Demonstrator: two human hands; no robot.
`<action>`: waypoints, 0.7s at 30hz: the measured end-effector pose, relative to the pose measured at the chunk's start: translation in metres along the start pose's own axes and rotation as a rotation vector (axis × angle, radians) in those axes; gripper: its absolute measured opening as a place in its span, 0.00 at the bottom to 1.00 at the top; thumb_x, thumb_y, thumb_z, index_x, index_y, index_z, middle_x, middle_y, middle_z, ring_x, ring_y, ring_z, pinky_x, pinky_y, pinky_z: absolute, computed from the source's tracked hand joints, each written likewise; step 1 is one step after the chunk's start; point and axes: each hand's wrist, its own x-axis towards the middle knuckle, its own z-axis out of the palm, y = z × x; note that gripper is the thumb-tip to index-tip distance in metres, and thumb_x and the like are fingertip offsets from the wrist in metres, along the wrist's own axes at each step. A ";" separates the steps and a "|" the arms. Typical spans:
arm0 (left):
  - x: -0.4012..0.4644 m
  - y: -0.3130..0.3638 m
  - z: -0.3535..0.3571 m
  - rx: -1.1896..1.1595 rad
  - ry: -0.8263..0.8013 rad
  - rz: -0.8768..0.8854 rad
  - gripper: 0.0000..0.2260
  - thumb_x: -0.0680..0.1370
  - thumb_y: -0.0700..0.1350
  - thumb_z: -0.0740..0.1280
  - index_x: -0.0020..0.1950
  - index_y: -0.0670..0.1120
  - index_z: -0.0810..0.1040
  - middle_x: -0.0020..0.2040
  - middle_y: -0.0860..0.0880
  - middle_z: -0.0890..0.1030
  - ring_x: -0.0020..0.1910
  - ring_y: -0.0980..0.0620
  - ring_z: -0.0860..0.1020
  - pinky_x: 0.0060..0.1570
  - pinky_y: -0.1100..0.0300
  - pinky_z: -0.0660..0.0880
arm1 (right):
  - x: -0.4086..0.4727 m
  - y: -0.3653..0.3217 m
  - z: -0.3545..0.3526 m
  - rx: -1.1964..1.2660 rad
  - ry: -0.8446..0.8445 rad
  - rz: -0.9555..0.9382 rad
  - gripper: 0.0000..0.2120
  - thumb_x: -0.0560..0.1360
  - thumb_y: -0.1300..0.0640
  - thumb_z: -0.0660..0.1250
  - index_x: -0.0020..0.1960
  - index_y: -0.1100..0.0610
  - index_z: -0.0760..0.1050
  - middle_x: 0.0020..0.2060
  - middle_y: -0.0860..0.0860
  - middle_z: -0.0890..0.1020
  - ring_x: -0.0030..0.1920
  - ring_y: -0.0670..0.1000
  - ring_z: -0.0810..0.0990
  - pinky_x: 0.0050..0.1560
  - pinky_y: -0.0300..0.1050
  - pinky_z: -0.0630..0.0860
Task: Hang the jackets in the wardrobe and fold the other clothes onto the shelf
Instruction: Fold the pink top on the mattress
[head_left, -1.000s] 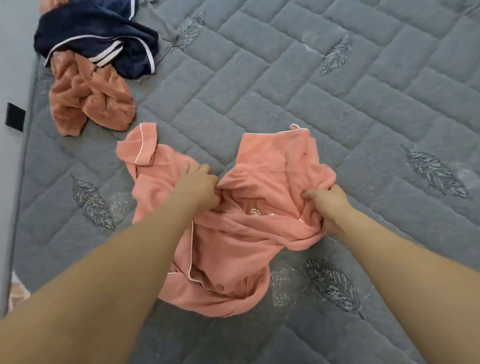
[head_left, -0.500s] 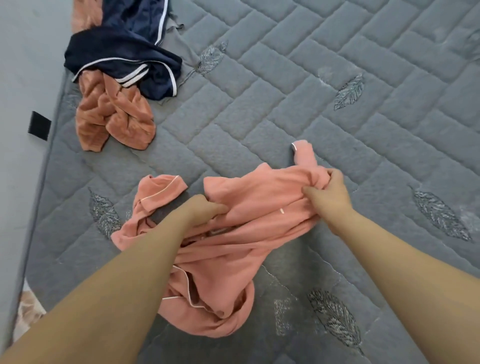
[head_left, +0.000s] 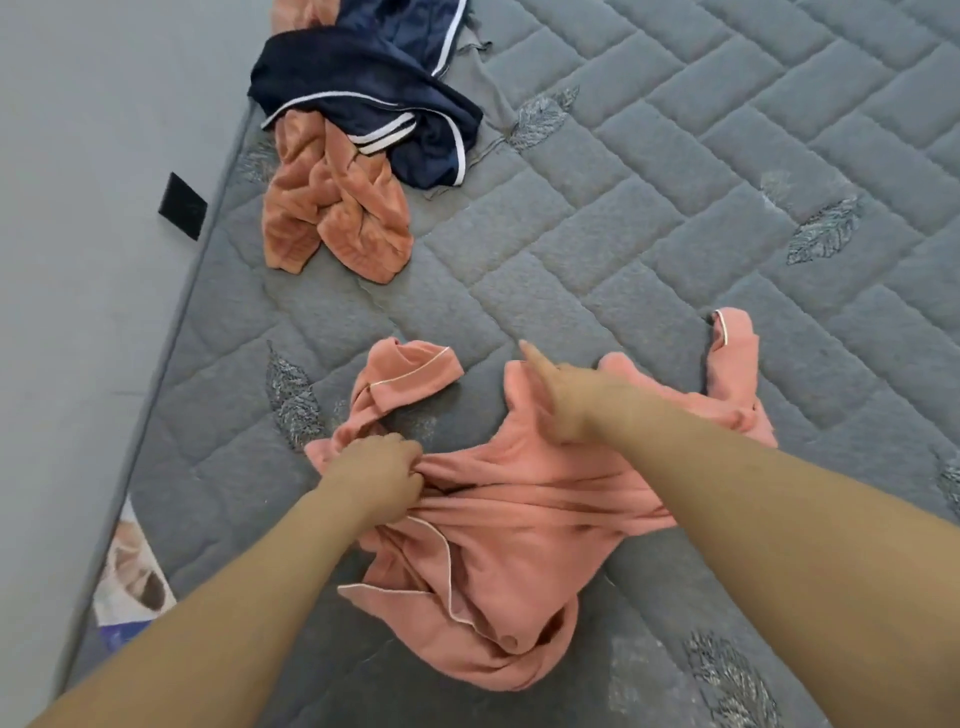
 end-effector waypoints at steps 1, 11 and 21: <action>-0.001 -0.005 0.000 -0.083 0.016 -0.009 0.05 0.77 0.49 0.59 0.42 0.50 0.67 0.51 0.44 0.79 0.53 0.42 0.77 0.50 0.51 0.73 | 0.008 -0.012 0.004 -0.012 -0.053 0.017 0.40 0.75 0.54 0.62 0.79 0.51 0.41 0.70 0.57 0.70 0.66 0.59 0.73 0.65 0.51 0.68; -0.069 -0.164 -0.022 -0.679 0.295 -0.482 0.10 0.79 0.43 0.60 0.38 0.45 0.71 0.37 0.48 0.76 0.45 0.41 0.77 0.40 0.53 0.65 | 0.051 -0.165 -0.064 0.290 0.328 -0.144 0.05 0.72 0.61 0.66 0.39 0.53 0.74 0.47 0.58 0.82 0.52 0.60 0.79 0.44 0.46 0.71; -0.139 -0.068 -0.065 -1.404 -0.559 -0.522 0.23 0.74 0.50 0.74 0.65 0.41 0.75 0.55 0.41 0.84 0.46 0.47 0.84 0.41 0.53 0.80 | 0.001 -0.133 -0.100 0.806 0.445 -0.203 0.13 0.76 0.62 0.62 0.35 0.52 0.66 0.36 0.51 0.75 0.38 0.52 0.73 0.37 0.46 0.70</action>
